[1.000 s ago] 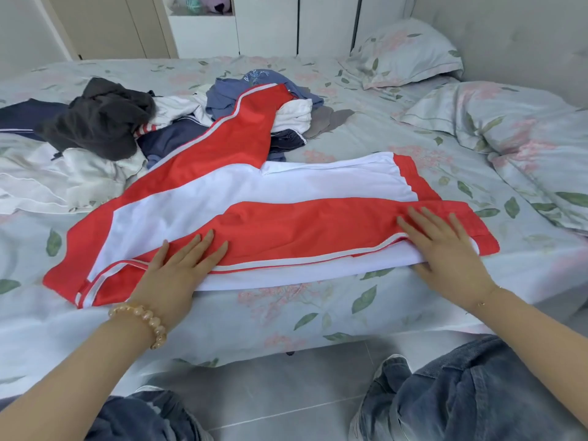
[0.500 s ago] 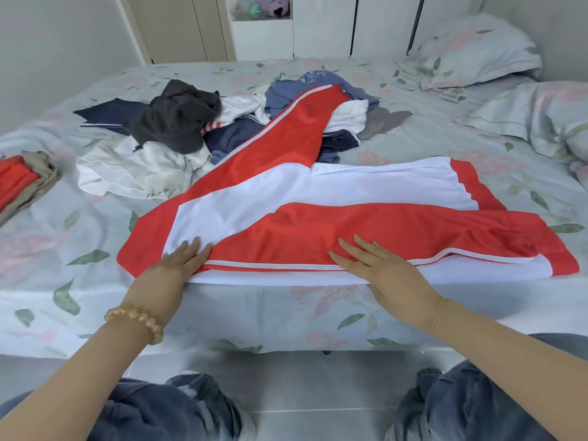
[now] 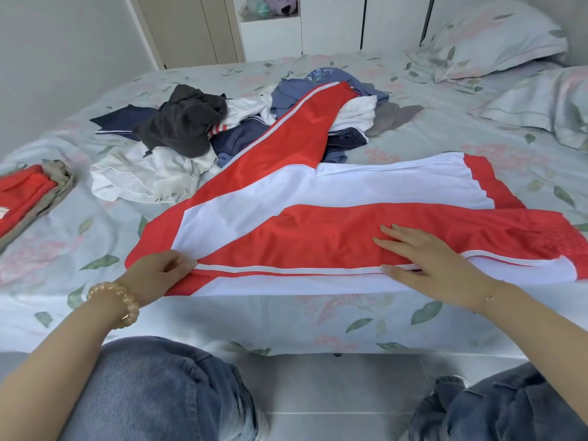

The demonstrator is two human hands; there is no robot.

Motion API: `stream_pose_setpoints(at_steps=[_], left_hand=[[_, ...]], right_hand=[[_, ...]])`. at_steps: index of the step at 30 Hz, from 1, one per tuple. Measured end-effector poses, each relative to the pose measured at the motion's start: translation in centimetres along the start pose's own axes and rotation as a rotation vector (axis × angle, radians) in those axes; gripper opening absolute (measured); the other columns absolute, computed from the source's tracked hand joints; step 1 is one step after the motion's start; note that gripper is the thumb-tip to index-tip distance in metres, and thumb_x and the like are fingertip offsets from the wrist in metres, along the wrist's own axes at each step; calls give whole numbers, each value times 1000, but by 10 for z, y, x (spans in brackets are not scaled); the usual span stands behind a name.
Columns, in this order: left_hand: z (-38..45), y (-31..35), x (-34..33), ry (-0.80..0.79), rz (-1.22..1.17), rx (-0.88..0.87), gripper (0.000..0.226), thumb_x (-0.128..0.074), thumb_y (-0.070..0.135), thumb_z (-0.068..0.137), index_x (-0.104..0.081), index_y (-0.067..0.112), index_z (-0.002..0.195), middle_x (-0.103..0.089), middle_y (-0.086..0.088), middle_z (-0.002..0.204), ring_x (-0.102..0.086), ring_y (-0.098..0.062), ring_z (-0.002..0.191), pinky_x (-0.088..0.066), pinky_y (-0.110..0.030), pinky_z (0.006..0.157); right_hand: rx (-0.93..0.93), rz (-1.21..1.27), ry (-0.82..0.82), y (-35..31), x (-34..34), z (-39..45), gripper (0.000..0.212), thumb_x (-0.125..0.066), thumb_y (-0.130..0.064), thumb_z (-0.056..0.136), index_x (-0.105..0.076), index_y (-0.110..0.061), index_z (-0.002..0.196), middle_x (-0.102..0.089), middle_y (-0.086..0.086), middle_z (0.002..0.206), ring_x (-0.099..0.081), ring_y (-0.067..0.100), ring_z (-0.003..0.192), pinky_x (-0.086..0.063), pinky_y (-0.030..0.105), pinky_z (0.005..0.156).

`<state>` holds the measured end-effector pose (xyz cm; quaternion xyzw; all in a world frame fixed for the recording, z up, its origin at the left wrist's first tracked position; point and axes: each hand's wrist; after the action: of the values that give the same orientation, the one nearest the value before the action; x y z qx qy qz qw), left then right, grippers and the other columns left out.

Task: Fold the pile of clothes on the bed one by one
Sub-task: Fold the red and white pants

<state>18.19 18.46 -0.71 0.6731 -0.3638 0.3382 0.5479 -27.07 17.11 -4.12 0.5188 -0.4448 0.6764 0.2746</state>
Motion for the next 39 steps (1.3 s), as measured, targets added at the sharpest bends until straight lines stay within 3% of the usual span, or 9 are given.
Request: stream_pose_setpoints(at_steps=[5,9,11,15,18,23,30,35,39], left_hand=[[-8,-15,9,-81,-185,0,29,-57,28,92,-64,10,70,-49,10,56,-44,-6,55,-38,-22,57],[-1,-23,2,-8,99,1,24,-63,37,89,-59,25,68,-57,10,65,-55,-16,68,-44,-36,75],[-5,-10,-1,82,307,-24,6,-63,38,88,-59,35,86,-61,16,86,-60,-13,87,-40,-40,91],[-5,37,-9,179,459,-228,54,-53,27,80,-48,33,133,-47,13,135,-46,-20,123,-30,-44,102],[10,88,-23,189,361,-414,55,-41,33,77,-53,28,131,-51,8,134,-49,-22,121,-38,-43,98],[66,168,-65,123,398,-547,41,-51,29,92,-49,28,133,-47,8,137,-46,-19,121,-41,-37,96],[154,246,-113,63,337,-587,42,-50,30,95,-46,25,136,-43,2,142,-41,-23,128,-41,-43,99],[223,250,-142,56,385,-568,51,-47,28,96,-35,23,145,-37,0,150,-34,-22,136,-32,-38,107],[256,236,-153,263,364,-554,40,-43,26,98,-48,25,137,-50,1,137,-39,-25,126,-30,-38,100]], right_hand=[[4,-147,-127,0,-8,-3,69,2,-76,81,-4,-54,146,13,-24,157,17,-3,144,10,32,120],[6,-112,-142,-1,-5,-2,64,-2,-76,81,-5,-59,143,13,-26,155,20,-6,142,12,31,119],[9,-91,-149,0,-4,-2,64,-4,-78,81,-9,-60,142,11,-28,155,18,-8,142,11,30,119],[-26,98,-31,-3,12,1,61,-27,-76,87,-39,-49,140,-21,-22,155,-13,-7,142,-12,27,120],[-52,113,99,3,31,11,48,-50,-50,92,-51,-36,138,-36,-16,149,-30,0,136,-15,15,110],[-189,166,207,56,52,41,40,-64,-28,91,-59,-22,130,-48,1,144,-39,16,136,-23,24,115],[-331,123,227,150,80,88,37,-54,-4,94,-59,-10,130,-49,12,143,-39,26,136,-22,27,113],[-439,55,150,207,82,122,58,-40,13,87,-50,-12,139,-37,12,152,-30,28,142,-17,32,118],[-488,17,128,227,66,141,57,-49,-1,90,-44,-21,143,-37,3,153,-31,25,142,-24,39,116]])
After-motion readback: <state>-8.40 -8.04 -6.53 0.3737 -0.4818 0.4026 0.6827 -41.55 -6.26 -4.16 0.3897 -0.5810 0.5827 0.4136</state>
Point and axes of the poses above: each hand's wrist, its own z-axis towards the middle knuckle, its own x-axis out of the back of the hand, y = z × x
